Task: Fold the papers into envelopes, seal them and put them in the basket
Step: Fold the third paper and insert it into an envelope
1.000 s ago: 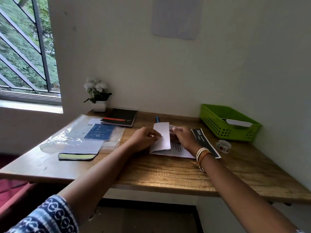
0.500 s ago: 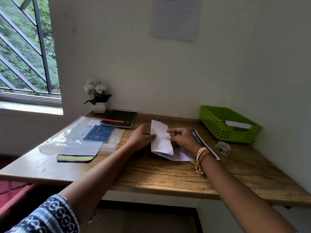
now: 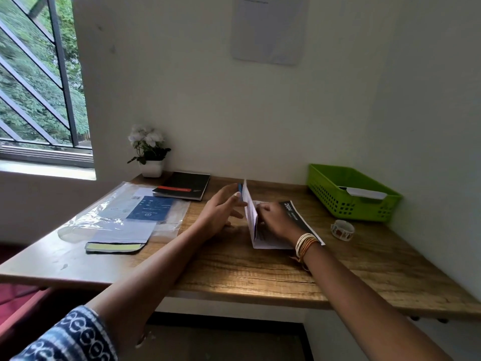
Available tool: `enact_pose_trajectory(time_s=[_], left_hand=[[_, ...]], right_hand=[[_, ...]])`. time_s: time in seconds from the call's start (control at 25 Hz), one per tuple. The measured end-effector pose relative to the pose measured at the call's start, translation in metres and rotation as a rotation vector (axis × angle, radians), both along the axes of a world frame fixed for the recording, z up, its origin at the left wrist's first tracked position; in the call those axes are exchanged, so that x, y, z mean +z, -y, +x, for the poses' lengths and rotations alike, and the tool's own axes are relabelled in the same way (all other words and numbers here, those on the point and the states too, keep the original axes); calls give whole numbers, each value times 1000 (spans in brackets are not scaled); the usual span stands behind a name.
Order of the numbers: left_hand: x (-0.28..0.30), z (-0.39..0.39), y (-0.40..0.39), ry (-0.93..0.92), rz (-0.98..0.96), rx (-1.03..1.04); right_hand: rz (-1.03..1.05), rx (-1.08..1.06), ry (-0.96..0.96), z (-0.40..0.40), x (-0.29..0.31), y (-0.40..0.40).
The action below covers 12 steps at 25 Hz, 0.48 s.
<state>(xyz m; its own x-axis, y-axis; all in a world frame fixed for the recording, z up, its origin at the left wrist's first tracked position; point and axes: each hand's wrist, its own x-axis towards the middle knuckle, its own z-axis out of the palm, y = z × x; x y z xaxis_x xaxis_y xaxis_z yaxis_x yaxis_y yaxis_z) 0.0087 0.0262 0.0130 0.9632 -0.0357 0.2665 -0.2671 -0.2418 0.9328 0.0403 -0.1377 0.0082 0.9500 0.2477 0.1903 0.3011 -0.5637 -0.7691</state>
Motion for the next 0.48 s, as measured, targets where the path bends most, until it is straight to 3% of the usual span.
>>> enact_pose_trajectory(time_s=[0.12,0.2,0.32,0.48], left_hand=[[0,-6,4,6,234,-89],[1,-8,7,-6,393,-114],[3,-9,7,-46,519,-118],[2,-6,7,-21,628,-70]], right_hand=[[340,-32,-227,10,0,4],[378,-64,-271,10,3,9],[127,-199,-100,13,4,17],[-188,-354,-36,19,-4,21]])
